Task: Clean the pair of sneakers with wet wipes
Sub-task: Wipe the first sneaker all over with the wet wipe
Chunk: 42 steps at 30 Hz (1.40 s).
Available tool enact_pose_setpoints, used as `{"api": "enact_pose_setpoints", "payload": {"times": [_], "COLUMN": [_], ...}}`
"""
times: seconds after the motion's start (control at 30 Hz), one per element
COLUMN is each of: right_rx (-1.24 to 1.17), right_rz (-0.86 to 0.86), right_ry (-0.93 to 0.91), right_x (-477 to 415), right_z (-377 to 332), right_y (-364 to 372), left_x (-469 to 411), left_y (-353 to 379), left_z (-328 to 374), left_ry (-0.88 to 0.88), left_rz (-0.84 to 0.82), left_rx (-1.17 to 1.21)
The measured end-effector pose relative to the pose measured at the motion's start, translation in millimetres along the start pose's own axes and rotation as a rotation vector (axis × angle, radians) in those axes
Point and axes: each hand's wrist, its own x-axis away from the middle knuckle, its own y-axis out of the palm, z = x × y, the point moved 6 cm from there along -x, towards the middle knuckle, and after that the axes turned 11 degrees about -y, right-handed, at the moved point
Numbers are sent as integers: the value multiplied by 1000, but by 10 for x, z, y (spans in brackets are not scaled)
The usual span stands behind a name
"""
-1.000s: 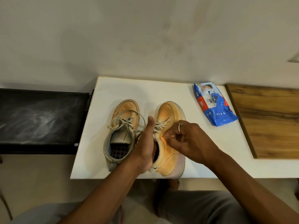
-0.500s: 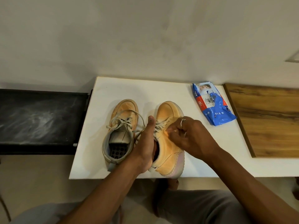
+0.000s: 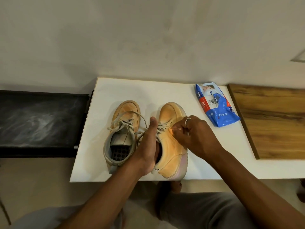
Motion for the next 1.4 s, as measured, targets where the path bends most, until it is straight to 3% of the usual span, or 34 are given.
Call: {"api": "enact_pose_setpoints", "payload": {"times": [0.17,0.3,0.37,0.5,0.67,0.93,1.27,1.4], "right_rx": [-161,-17,-21,-147,35,298,188,245], "right_rz": [-111,-27,-25,-146,57,155,-189,-1], "right_ry": [-112,-16,-53,-142,-61,-144,18,-37], "right_x": [87,33,27,122,47,-233,-48,-143], "right_z": [-143,2,-11,-147,115,20,-11,5], "right_y": [68,-16,-11,14,-131,-193,-115,-172], "left_x": [-13,-53,-77,-125,-192,-228,-236,-237], "left_y": [-35,-34,-55,-175,-201,-189,-216,-204], "left_z": [-11,-24,-56,-96,-126,-151,-146,-157], "left_ry": [5,-3,-14,14,8,12,40,18], "left_rz": [-18,-7,9,117,207,220,233,208], "left_rx": [25,-10,-55,-100,-139,-163,-142,-148]}}
